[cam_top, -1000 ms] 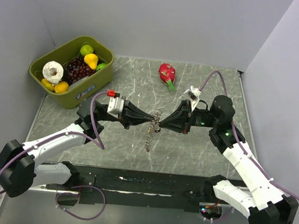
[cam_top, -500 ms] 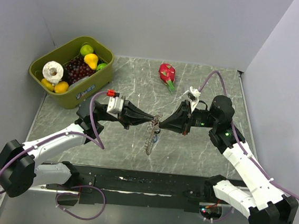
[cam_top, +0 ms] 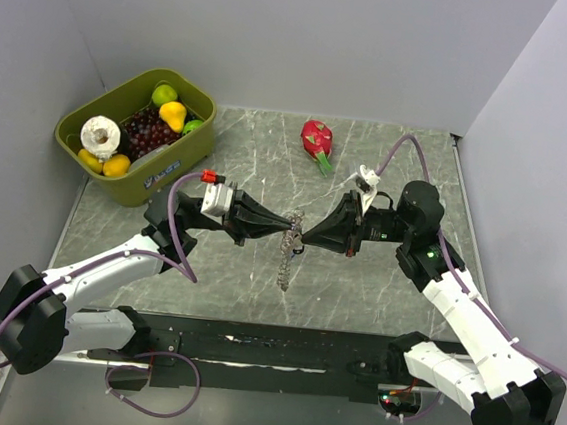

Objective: Put the keys on the keyring

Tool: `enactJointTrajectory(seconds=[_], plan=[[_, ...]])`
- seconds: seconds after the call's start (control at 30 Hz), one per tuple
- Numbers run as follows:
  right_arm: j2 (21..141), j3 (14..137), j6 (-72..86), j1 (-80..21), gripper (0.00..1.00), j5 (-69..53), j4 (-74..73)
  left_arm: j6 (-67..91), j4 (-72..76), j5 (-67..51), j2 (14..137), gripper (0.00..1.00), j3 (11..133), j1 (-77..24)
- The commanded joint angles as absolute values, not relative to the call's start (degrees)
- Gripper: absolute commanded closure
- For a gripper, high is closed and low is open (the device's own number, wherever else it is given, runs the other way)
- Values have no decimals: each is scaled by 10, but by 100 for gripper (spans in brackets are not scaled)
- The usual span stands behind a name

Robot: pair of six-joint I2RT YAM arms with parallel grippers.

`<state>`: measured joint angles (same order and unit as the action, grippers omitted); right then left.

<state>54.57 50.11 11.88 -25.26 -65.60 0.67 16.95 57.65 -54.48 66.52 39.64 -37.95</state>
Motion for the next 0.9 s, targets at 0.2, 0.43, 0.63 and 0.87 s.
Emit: enactJointTrajectory(seconds=[0.2,0.43,0.63,0.87], plan=[[552,490,98,-258,100,-650,-14,190,664,-548,654,99,420,-378],[563,494,92,-272,100,-643,-18,193,666,-548,652,99,420,-379],[570,503,79,-283,100,-633,-36,190,662,-546,648,99,417,-379],[554,521,60,-282,89,-607,-60,174,636,-554,643,99,417,-379]])
